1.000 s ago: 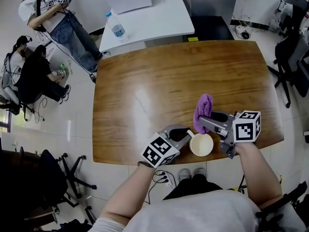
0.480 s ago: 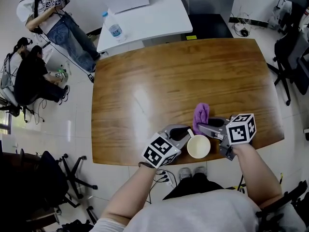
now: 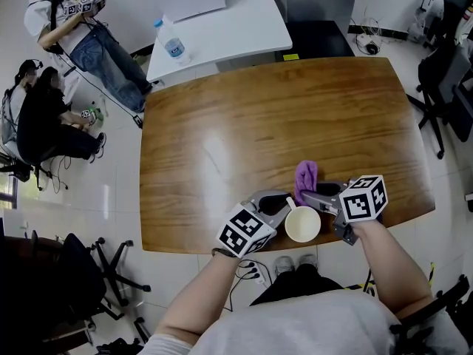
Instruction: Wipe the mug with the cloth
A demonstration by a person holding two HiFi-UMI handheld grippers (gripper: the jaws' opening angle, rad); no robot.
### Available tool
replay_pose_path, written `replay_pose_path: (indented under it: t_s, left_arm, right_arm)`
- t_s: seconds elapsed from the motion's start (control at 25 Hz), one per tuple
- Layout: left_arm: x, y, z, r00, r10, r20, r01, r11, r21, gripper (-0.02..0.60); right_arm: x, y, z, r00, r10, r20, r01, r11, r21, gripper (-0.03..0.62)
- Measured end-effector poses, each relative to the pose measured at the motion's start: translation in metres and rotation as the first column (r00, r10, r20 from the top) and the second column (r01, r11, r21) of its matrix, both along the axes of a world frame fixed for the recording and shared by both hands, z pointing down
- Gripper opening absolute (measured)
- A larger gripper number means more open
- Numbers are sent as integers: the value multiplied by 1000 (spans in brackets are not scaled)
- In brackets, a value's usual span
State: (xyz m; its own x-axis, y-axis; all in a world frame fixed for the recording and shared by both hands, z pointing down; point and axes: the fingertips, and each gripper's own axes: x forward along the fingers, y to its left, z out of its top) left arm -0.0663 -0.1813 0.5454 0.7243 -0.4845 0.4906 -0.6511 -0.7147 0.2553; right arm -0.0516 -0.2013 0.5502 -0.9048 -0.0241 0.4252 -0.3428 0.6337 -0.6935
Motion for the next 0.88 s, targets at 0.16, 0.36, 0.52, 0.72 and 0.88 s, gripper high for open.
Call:
replay_pose_path:
  t_s: [0.16, 0.36, 0.52, 0.72, 0.88]
  left_arm:
    - [-2, 1, 0, 1000, -6, -7, 6, 1000, -3, 34]
    - [-5, 3, -1, 1000, -14, -17, 14, 1000, -4, 34]
    - [-6, 1, -2, 999, -24, -30, 24, 1000, -6, 34]
    - [-6, 1, -1, 999, -35, -36, 35, 999, -13, 35]
    - [-6, 0, -1, 998, -49, -49, 48, 999, -21, 35]
  right_arm:
    - [11, -5, -24, 998, 48, 41, -49, 998, 27, 106]
    - [33, 0, -67, 995, 53, 85, -61, 995, 85, 106]
    - [44, 10, -82, 989, 70, 132, -78, 995, 55, 107]
    - [47, 21, -65, 989, 71, 129, -73, 997, 13, 106]
    - [43, 26, -47, 991, 69, 114, -66, 997, -30, 106]
